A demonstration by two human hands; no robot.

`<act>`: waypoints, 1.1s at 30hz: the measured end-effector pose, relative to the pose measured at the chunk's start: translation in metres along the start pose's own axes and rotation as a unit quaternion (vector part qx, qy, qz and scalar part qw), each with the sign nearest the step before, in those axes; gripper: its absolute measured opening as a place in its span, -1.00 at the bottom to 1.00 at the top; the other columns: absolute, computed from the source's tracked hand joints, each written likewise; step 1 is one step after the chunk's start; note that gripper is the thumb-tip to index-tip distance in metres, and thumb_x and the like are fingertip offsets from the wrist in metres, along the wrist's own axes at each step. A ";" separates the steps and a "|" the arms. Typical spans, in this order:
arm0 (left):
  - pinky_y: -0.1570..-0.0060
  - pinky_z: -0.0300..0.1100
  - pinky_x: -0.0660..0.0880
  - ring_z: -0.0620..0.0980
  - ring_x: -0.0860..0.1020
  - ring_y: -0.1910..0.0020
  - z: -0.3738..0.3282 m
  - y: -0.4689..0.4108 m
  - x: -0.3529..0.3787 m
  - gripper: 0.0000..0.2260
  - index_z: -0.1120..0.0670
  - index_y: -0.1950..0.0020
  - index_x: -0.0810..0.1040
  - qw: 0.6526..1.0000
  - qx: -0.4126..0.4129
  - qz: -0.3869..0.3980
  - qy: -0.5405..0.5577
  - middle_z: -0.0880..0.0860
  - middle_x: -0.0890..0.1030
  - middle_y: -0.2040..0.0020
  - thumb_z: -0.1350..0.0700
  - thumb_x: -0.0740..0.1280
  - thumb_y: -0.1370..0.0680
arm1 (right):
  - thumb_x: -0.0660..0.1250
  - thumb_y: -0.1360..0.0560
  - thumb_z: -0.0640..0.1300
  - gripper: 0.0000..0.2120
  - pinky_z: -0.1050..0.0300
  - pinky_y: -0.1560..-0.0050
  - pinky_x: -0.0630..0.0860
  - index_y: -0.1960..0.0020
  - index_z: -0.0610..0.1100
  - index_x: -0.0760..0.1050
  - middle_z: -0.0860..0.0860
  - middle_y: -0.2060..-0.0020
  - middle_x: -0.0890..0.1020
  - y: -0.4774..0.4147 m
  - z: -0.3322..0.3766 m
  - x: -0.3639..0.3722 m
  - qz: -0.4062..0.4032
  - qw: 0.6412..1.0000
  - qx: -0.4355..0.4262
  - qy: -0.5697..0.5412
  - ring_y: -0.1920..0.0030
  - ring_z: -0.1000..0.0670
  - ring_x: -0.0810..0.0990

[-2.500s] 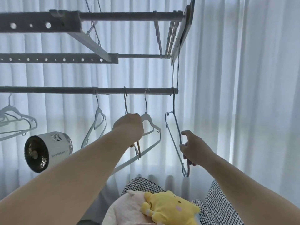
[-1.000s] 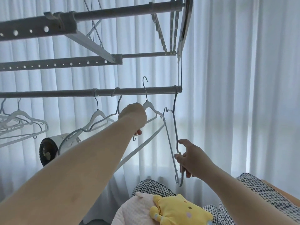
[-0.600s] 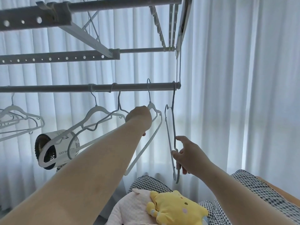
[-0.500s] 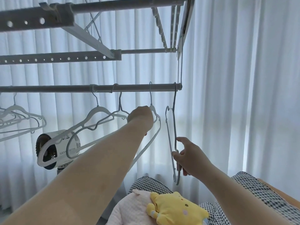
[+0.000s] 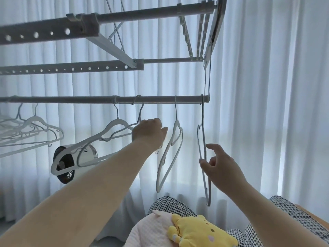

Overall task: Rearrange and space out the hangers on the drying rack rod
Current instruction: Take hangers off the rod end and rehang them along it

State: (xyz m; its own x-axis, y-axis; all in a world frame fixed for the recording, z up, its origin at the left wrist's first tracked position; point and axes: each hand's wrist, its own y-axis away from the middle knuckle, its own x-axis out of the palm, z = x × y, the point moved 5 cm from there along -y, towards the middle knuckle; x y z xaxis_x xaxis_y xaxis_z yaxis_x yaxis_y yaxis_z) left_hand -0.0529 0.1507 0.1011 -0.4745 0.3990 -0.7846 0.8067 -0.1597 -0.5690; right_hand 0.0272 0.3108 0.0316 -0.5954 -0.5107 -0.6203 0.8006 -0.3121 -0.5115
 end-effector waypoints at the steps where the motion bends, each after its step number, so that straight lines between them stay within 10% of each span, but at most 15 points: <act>1: -0.15 -0.04 0.36 0.12 0.39 -0.26 0.009 0.003 -0.005 -0.69 0.11 -0.25 0.45 1.000 0.006 -0.023 -0.013 0.11 0.51 -0.23 0.01 0.12 -0.58 | 0.21 -0.52 -0.08 -0.61 0.15 0.15 0.34 -0.33 -0.05 0.30 0.11 0.46 0.36 0.000 0.003 -0.004 -0.026 1.000 0.000 0.009 0.29 0.00 0.42; 6: -0.25 -0.05 0.28 0.12 0.34 -0.29 0.071 0.015 -0.020 -0.64 0.06 -0.34 0.33 0.993 -0.040 -0.042 -0.101 0.09 0.39 -0.29 0.00 0.16 -0.56 | 0.20 -0.52 -0.13 -0.70 0.20 0.10 0.27 -0.25 -0.08 0.41 0.09 0.22 0.46 0.001 0.031 -0.017 -0.126 0.990 -0.052 0.029 0.06 -0.01 0.44; 13: -0.11 -0.12 0.42 0.14 0.48 -0.21 0.122 0.037 -0.008 -0.64 0.15 -0.36 0.28 0.988 -0.114 0.094 0.039 0.15 0.47 -0.29 0.08 0.14 -0.58 | 0.21 -0.52 -0.11 -0.66 0.17 -0.19 0.33 -0.29 -0.08 0.40 0.02 -0.28 0.43 0.000 0.089 0.021 -0.061 0.990 -0.119 0.040 -0.26 -0.02 0.43; 18: 0.42 -0.29 0.44 -0.02 0.45 0.55 0.142 0.039 0.001 -0.78 0.17 0.03 0.43 0.968 -0.122 0.115 0.187 0.05 0.57 0.35 0.14 0.02 -0.60 | 0.17 -0.54 0.01 -0.54 0.07 -0.28 0.30 -0.40 -0.08 0.23 0.01 -0.44 0.20 -0.004 0.115 0.055 0.003 0.990 -0.079 0.116 -0.40 -0.06 0.26; 26: 0.30 -0.19 0.44 -0.04 0.37 0.60 0.140 0.031 -0.008 -0.75 0.07 -0.02 0.48 0.966 -0.065 0.048 0.245 -0.06 0.53 0.57 0.08 0.02 -0.62 | 0.05 -0.49 -0.39 -0.46 0.12 0.13 0.34 -0.44 -0.13 0.09 -0.07 -0.42 0.15 -0.012 0.093 0.079 0.034 0.994 0.043 0.090 -0.03 -0.21 0.51; 33: 0.30 -0.23 0.37 -0.10 0.39 0.49 0.123 0.000 -0.008 -0.68 0.16 -0.12 0.47 0.974 -0.075 0.034 0.211 -0.02 0.53 0.44 0.12 -0.05 -0.62 | 0.03 -0.49 -0.41 -0.45 0.11 0.10 0.36 -0.43 -0.11 0.10 -0.07 -0.40 0.21 -0.013 0.079 0.070 0.015 0.994 0.051 0.092 -0.12 -0.21 0.52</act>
State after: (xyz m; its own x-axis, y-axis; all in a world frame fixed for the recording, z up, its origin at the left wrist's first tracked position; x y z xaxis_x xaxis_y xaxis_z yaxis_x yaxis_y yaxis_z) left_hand -0.0930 0.0365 0.0771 -0.2569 0.7333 -0.6294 0.8881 -0.0776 -0.4530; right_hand -0.0194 0.2161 0.0419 -0.5652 -0.3686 -0.7380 0.8157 -0.3833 -0.4333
